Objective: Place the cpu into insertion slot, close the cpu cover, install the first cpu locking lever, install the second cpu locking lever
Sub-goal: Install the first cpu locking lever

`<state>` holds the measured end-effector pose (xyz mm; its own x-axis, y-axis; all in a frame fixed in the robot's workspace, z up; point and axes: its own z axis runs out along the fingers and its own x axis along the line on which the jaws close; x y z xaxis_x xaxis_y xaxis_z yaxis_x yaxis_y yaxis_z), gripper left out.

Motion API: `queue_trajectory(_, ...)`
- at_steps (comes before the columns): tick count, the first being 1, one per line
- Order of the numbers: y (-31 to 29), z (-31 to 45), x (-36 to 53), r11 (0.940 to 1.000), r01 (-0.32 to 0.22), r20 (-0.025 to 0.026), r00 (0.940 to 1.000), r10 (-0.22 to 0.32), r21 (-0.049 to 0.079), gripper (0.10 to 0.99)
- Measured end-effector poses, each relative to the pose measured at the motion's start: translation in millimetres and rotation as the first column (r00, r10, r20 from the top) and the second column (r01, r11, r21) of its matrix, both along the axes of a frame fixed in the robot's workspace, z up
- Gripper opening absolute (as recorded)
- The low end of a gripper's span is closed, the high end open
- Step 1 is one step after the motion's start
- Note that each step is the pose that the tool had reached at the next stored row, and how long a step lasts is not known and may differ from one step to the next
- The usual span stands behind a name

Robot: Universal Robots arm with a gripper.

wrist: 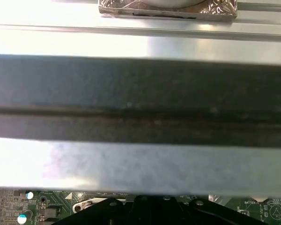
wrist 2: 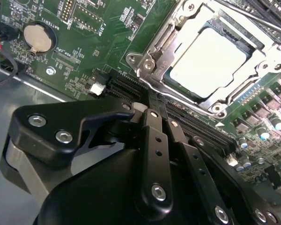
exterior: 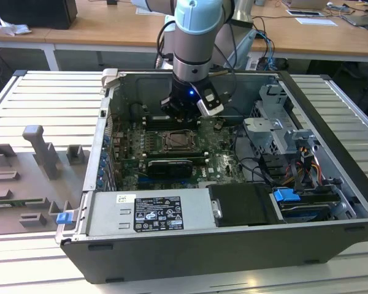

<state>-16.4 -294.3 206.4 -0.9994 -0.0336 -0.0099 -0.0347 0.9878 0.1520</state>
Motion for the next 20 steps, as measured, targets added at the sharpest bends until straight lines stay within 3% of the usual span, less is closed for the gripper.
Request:
queue_trajectory(4,0.0,9.3,-0.5,1.0,0.0,0.0001,1.0,0.0,0.0,0.106)
queue_trajectory(10,0.0,14.6,-7.6,1.0,0.0,0.0,1.0,0.0,0.002,0.106)
queue_trajectory(15,0.0,23.3,-9.1,1.0,0.0,0.0,1.0,0.0,0.002,0.106)
queue_trajectory(20,-1.9,24.4,-12.5,1.0,0.0,0.0001,1.0,0.0,0.003,0.106)
